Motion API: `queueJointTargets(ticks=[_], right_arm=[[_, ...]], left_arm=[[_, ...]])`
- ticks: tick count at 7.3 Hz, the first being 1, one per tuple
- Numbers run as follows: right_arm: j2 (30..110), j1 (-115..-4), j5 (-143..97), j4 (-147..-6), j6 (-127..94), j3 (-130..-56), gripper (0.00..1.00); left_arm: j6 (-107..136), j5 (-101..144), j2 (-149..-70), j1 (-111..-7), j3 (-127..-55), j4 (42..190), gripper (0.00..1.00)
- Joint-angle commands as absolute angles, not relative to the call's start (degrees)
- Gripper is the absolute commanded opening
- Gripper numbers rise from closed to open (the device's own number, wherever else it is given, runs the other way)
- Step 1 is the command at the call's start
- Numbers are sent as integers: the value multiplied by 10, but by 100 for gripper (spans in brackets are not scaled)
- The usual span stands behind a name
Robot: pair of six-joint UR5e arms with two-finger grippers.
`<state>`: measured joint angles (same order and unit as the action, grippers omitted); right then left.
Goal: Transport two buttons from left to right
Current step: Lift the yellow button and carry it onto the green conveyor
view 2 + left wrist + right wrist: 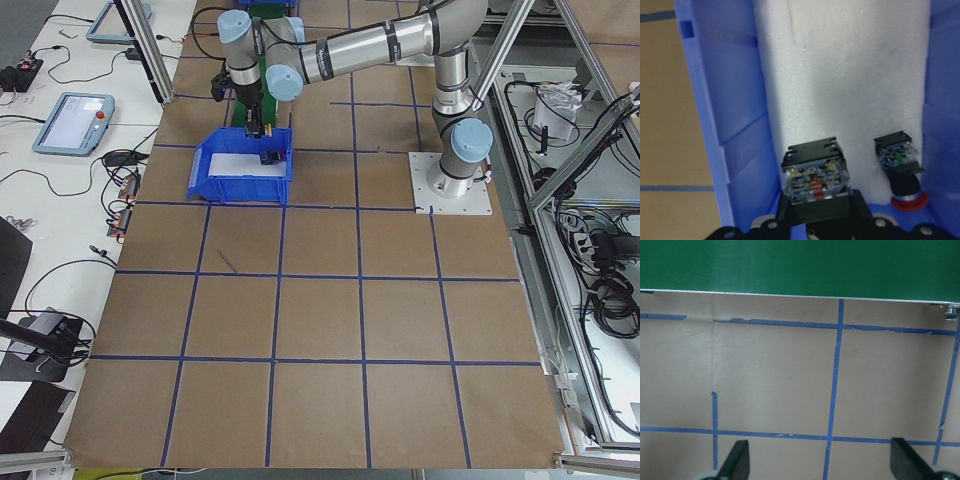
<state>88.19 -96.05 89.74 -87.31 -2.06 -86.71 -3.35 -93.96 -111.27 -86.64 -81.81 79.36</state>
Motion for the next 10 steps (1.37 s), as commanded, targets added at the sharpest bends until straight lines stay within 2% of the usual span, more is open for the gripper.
queueJointTargets(ticks=[1,3,6,7,9,10], right_arm=[[882,-961,897,-872,-21,-867,100],[882,-961,897,-871,-20,-867,100],[882,-961,897,-871,-20,-867,100],[882,-960,897,-871,-20,-867,100],[882,-961,897,-871,-20,-867,100],[882,-961,897,-871,-20,-867,100]], left_arm=[[64,-890,-1161,-931,-768,799,6],[103,-890,-1212,-945,-749,788,7],[295,-889,-1214,-947,-788,787,11],[297,-890,-1215,-948,-795,787,10],[121,-896,-1230,-955,-787,760,8],[95,-896,-1241,-955,-787,713,11]])
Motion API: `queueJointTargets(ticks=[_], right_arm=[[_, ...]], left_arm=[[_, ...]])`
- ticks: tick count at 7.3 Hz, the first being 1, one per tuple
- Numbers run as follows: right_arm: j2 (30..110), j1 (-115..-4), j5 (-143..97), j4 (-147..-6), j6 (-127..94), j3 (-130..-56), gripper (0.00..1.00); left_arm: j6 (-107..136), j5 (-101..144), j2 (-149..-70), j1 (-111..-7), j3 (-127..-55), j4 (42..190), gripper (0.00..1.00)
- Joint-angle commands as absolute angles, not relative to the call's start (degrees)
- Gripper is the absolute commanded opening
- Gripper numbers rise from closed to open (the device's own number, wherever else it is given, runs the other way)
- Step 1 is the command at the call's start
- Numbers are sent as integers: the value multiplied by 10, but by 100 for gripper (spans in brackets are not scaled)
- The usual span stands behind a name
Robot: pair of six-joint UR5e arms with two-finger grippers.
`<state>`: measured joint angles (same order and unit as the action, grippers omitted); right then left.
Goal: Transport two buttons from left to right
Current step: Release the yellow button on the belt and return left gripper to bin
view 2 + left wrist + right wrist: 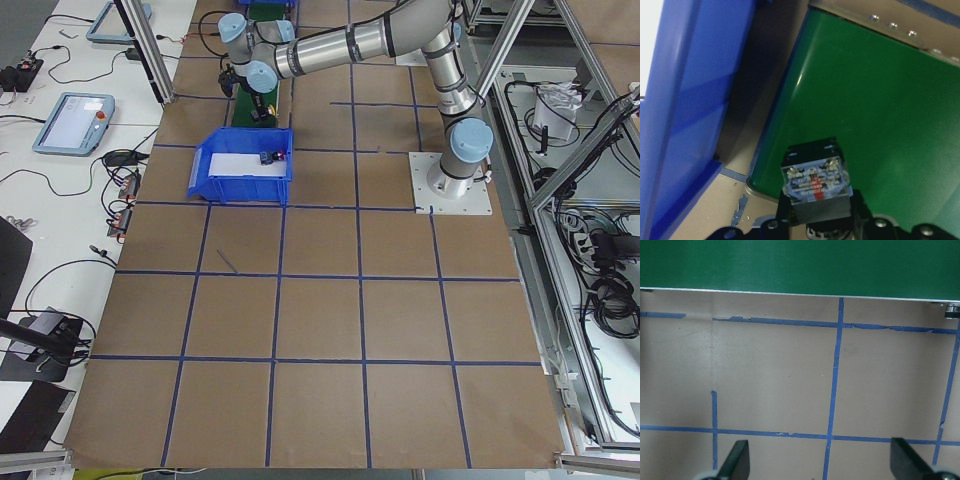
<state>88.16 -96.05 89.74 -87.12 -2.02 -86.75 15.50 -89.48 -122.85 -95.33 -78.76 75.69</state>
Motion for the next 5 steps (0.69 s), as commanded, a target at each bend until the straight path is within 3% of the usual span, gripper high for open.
queueJointTargets(ticks=[1,3,4,5], right_arm=[[882,-960,897,-871,-20,-867,100],[882,-961,897,-871,-19,-867,100],[882,-960,897,-871,-20,-867,100],[882,-960,897,-871,-20,-867,100]], left_arm=[[78,-896,-1249,-961,-786,710,20],[74,-896,-1245,-963,-785,709,63],[73,-896,-1241,-963,-785,712,63],[73,-896,-1232,-963,-782,714,84]])
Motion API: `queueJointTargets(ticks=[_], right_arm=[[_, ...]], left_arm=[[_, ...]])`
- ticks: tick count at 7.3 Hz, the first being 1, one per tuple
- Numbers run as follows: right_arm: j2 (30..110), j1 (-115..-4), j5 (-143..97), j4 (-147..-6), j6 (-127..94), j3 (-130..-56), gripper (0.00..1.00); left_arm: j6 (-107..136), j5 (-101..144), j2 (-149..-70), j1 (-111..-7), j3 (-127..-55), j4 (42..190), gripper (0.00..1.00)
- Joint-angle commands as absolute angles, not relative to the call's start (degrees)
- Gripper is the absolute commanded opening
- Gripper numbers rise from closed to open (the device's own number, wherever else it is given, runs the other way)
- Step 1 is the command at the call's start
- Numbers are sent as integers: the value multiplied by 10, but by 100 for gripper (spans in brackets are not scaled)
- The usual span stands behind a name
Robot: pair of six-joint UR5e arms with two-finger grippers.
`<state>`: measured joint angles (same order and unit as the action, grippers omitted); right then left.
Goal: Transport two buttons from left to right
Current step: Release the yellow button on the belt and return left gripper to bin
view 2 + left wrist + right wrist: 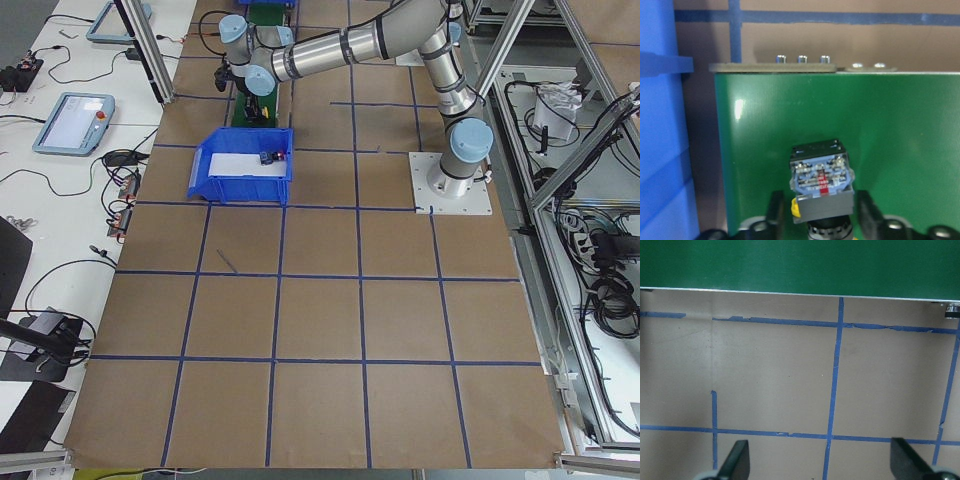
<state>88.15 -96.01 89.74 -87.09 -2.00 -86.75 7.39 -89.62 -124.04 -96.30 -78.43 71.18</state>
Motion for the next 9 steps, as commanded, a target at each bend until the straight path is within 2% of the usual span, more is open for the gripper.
queueJointTargets(ticks=[1,2,3,6,9], right_arm=[[882,-961,897,-870,-20,-867,100],[882,-961,897,-870,-20,-867,100],[882,-960,897,-871,-19,-867,100],[882,-960,897,-871,-19,-867,100],[882,-961,897,-871,-20,-867,100]], left_arm=[[72,-896,-1212,-958,-768,725,87],[70,-898,-1195,-942,-746,763,92],[47,-898,-1192,-903,-735,783,92],[-36,-896,-1166,-805,-807,790,91],[-61,-872,-1172,-759,-841,789,91]])
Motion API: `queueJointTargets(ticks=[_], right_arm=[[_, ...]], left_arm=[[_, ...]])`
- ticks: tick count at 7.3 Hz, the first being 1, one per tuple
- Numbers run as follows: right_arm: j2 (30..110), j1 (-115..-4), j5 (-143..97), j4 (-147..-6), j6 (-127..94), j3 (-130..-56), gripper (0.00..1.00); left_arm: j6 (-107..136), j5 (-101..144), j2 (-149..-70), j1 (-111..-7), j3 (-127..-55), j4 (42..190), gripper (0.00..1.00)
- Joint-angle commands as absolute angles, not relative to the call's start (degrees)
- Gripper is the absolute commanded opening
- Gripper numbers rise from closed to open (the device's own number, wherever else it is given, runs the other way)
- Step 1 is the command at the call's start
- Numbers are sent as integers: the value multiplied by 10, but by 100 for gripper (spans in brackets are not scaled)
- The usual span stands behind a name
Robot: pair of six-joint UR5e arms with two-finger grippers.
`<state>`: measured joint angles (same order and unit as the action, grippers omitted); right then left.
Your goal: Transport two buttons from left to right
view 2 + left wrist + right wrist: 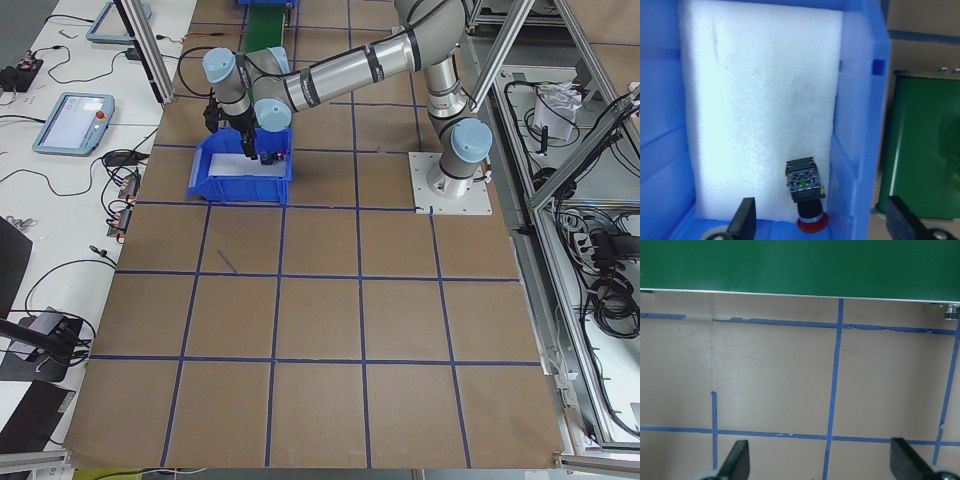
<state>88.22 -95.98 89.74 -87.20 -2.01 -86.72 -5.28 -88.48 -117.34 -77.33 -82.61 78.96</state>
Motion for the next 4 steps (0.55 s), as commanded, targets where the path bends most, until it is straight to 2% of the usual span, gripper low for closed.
queueJointTargets(ticks=[1,4], right_arm=[[882,-960,897,-872,-20,-867,100],[881,-960,897,-871,-19,-867,100]], left_arm=[[-42,-874,-1183,-765,-848,788,91],[-29,-874,-1196,-794,-864,775,91]])
